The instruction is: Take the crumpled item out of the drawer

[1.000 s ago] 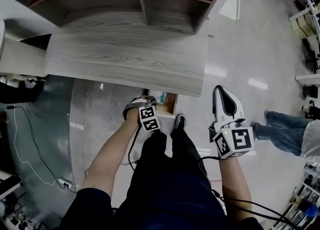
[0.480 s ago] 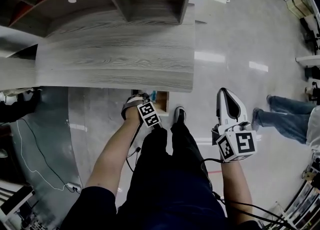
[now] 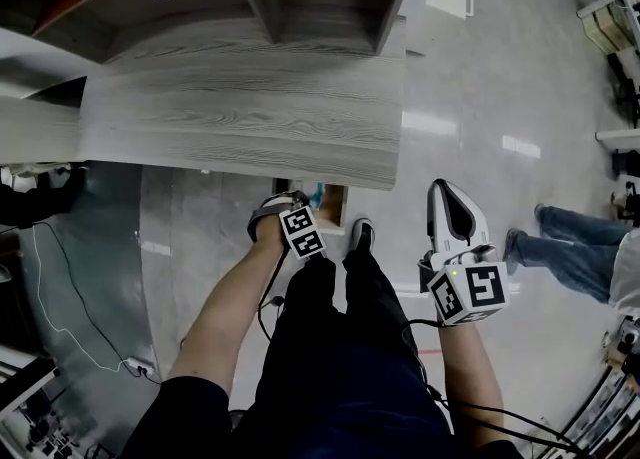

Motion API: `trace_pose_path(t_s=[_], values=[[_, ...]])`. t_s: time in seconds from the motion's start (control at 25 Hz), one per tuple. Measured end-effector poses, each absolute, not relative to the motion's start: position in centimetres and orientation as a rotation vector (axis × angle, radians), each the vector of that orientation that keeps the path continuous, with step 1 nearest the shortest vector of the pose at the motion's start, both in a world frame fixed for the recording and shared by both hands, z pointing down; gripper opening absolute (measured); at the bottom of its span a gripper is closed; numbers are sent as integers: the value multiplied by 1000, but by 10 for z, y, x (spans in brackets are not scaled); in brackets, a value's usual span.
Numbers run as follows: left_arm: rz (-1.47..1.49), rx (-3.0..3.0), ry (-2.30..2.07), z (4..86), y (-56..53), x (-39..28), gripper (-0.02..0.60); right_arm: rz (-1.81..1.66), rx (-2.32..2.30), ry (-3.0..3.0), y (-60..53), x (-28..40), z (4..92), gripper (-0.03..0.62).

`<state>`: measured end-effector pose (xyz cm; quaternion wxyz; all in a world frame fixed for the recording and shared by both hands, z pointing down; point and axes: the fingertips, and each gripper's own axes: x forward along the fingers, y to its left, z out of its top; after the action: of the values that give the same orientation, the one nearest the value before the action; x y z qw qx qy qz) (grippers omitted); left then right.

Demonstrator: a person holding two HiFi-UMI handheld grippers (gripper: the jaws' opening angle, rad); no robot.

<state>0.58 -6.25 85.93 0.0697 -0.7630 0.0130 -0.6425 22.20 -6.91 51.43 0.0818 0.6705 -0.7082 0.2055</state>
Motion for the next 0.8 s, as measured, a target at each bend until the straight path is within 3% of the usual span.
trace_pose_path(t_s=[0.8], values=[[-1652, -2419, 212, 717, -39, -15, 3, 479, 1781, -2391, -109, 127, 473, 6]])
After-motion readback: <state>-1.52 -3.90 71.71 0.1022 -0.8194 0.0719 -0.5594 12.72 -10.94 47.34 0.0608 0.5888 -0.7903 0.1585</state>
